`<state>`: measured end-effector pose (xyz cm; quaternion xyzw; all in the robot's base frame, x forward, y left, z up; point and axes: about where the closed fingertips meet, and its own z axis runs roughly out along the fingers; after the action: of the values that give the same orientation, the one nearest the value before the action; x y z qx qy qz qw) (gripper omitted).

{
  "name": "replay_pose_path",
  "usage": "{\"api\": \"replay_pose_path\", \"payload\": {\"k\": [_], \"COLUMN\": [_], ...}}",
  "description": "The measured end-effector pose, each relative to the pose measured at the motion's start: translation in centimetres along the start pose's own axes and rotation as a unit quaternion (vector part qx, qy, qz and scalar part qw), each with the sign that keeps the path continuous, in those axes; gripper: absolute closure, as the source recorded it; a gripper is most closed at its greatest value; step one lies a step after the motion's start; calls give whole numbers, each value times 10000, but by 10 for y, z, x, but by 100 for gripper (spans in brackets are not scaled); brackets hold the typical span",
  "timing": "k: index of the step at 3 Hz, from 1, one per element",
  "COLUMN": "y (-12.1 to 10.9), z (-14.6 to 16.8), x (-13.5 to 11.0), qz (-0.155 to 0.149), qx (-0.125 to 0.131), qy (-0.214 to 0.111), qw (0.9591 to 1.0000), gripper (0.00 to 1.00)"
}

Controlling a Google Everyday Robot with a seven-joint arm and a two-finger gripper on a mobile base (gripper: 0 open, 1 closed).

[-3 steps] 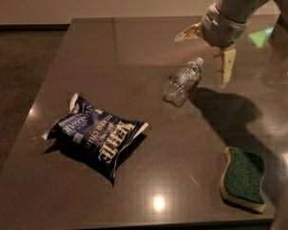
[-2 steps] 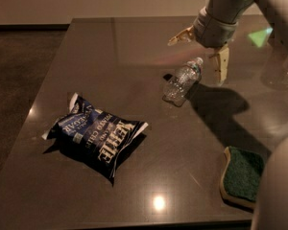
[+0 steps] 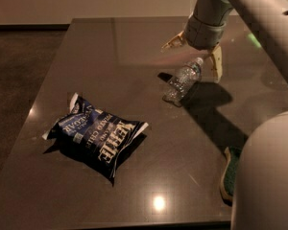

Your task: Place water bottle upright

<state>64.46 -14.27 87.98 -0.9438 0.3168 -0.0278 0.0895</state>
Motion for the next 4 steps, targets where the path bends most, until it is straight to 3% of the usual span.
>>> {"api": "replay_pose_path", "payload": {"k": [1,3,4], "y": [-1,2,1], "z": [9,29,28], "x": [3,10,13], "qz": [-200,-236,-143], "qx": [-157,-461,-473], "qy": [41,23,63], "qw": [9997,9987,9988], "gripper": [0,2,21]}}
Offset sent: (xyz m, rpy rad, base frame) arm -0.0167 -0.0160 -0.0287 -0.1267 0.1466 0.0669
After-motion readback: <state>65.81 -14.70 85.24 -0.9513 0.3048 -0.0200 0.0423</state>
